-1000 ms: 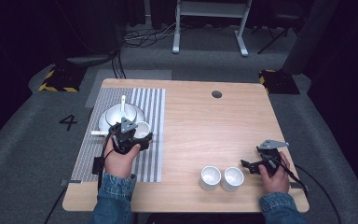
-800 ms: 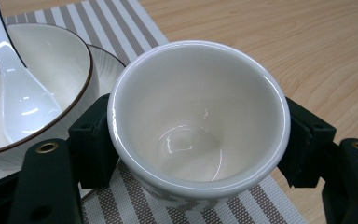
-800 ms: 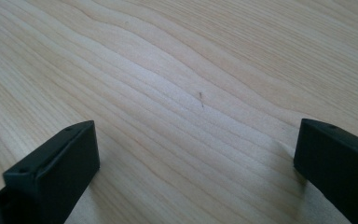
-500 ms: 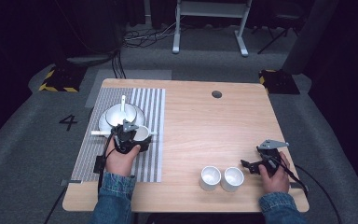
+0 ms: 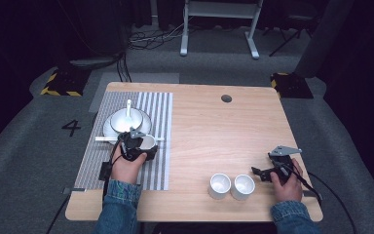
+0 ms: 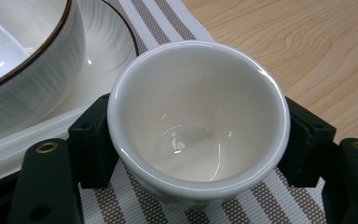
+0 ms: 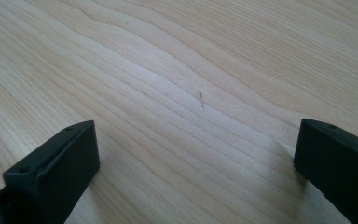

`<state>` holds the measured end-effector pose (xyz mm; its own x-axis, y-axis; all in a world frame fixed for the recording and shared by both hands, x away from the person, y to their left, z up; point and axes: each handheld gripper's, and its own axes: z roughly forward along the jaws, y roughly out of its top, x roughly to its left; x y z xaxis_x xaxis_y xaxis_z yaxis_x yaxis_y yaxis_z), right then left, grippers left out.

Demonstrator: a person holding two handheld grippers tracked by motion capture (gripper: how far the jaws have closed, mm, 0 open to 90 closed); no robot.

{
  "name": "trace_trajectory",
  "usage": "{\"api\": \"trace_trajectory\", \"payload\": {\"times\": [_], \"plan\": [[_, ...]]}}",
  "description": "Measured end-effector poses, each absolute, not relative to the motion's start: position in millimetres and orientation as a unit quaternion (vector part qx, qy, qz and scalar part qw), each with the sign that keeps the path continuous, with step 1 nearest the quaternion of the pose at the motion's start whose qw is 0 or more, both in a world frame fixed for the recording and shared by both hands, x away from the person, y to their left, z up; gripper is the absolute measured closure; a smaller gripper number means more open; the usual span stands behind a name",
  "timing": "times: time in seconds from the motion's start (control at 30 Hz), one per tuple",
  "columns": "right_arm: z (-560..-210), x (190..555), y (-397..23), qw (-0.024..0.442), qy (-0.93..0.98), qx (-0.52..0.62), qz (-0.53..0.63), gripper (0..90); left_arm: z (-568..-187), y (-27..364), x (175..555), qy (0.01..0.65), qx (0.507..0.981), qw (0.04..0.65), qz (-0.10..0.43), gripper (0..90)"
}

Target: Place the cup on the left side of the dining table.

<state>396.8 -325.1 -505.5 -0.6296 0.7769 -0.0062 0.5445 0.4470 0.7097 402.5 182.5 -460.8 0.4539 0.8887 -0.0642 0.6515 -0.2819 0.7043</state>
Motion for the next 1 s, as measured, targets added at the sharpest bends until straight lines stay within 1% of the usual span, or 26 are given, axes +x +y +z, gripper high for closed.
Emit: {"api": "trace_trajectory", "payload": {"times": [0.67, 1.0], "plan": [[-505.6, 396.7, -325.1, 0.168, 0.834, 0.396, 0.346, 0.3, -465.7, 182.5, 401.5, 0.492, 0.789, 0.327, 0.169, 26.5], [-505.5, 396.7, -325.1, 0.168, 0.834, 0.396, 0.346, 0.3, -468.4, 181.4, 399.9, 0.492, 0.784, 0.335, 0.175, 25.2]]}}
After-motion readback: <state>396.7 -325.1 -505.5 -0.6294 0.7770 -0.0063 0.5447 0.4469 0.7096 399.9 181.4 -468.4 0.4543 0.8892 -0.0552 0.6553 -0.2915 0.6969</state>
